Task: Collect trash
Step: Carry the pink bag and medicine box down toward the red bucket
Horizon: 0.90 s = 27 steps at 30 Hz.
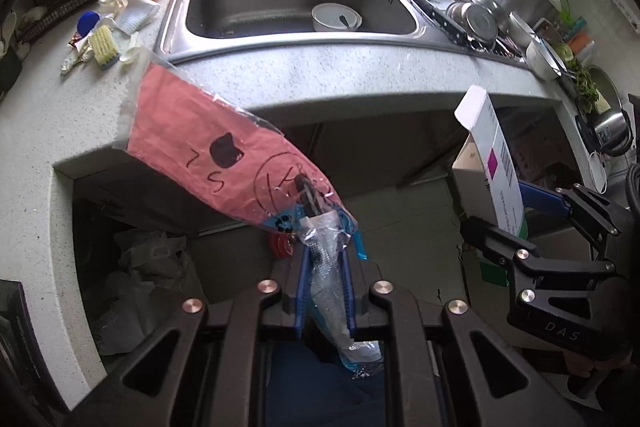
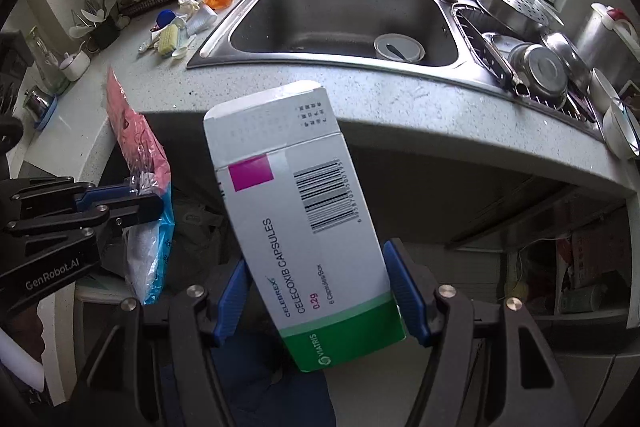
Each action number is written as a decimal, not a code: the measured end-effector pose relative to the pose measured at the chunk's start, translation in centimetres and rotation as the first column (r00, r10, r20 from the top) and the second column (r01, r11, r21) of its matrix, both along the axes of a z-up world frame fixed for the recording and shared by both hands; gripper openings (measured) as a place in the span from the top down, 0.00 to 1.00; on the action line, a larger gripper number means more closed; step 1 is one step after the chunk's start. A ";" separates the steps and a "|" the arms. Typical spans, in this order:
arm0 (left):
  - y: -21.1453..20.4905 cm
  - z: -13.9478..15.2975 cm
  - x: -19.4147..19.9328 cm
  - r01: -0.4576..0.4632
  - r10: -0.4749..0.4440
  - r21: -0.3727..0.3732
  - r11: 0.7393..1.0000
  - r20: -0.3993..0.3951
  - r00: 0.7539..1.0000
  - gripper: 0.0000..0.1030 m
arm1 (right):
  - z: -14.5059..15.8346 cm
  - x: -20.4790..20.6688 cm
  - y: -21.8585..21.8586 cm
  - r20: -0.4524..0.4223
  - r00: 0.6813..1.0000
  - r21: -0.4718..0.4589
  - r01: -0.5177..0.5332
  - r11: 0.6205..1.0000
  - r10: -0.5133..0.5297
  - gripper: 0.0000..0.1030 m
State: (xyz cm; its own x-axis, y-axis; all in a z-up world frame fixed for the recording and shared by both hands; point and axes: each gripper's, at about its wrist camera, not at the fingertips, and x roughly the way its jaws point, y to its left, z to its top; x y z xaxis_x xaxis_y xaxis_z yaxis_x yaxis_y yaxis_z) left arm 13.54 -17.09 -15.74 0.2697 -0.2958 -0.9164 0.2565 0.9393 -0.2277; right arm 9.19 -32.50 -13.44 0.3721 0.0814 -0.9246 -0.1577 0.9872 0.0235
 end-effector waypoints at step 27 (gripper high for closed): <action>-6.8 -28.1 3.7 0.125 -0.131 -0.040 0.991 -0.229 0.965 0.87 | -27.2 1.0 -7.1 -0.191 0.971 0.067 0.161 0.985 -0.146 0.39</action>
State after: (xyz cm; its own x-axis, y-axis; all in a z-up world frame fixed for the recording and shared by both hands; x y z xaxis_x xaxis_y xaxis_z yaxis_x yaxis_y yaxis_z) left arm 17.28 -23.91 -43.85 0.0108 -0.3376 -0.9412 0.3119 0.8955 -0.3176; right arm 10.19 -39.61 -40.63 0.2096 0.1143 -0.9711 0.0104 0.9928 0.1191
